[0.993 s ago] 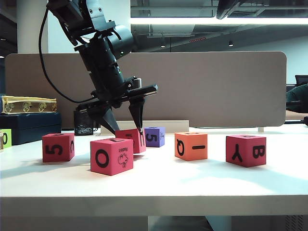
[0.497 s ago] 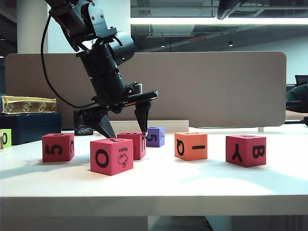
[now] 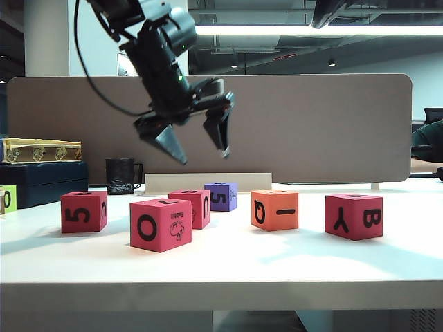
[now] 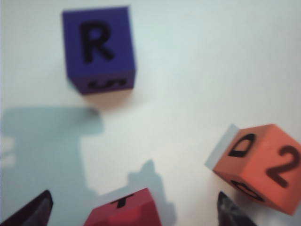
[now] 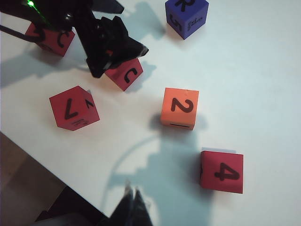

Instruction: Select the appropriate blocks from the scattered letter blocks on the table and arrange them in a row to spell out "2024".

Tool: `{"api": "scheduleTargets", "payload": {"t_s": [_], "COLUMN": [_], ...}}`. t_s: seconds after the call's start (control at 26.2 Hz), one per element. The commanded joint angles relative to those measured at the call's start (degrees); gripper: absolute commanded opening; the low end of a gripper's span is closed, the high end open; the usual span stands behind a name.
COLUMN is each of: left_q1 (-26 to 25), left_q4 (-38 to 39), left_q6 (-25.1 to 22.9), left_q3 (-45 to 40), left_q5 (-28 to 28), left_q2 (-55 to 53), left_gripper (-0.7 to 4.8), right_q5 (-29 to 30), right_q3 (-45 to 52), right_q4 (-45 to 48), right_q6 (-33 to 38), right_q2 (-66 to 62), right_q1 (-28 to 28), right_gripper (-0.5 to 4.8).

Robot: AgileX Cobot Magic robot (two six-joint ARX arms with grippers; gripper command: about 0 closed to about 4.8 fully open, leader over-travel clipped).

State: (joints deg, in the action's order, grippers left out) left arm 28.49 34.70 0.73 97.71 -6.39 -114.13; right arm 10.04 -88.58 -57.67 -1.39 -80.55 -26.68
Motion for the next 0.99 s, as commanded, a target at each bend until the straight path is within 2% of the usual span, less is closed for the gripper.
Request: {"api": "scheduleTargets", "payload": {"t_s": [0.04, 0.19, 0.57, 0.76, 0.99], "left_q1": [1.2, 2.1, 7.2, 9.6, 10.1], "left_q4": [2.5, 4.3, 4.8, 2.0, -0.7], "left_q6": [-7.1, -10.4, -23.2, -23.5, -24.7], "left_q3": [1.5, 1.6, 1.6, 1.6, 1.6], "left_q5": [-1.8, -2.9, -2.6, -2.7, -4.4], "left_q2": [0.4, 0.2, -0.6, -3.5, -5.9], "left_gripper": [4.76, 4.75, 4.75, 4.76, 4.79], "right_q5": [-0.1, -0.1, -0.1, -1.0, -1.4], "right_q3": [-0.2, -0.2, -0.2, -0.2, -0.3], "right_q4": [0.9, 0.3, -4.5, -6.1, -7.2], "right_q6": [-0.2, -0.2, -0.4, -0.6, -0.6], "right_q2": [0.2, 0.2, 0.2, 0.2, 0.2], "right_q1": [0.0, 0.0, 0.0, 0.0, 0.0], "right_gripper": [-0.02, -0.02, -0.02, -0.02, -0.02]}}
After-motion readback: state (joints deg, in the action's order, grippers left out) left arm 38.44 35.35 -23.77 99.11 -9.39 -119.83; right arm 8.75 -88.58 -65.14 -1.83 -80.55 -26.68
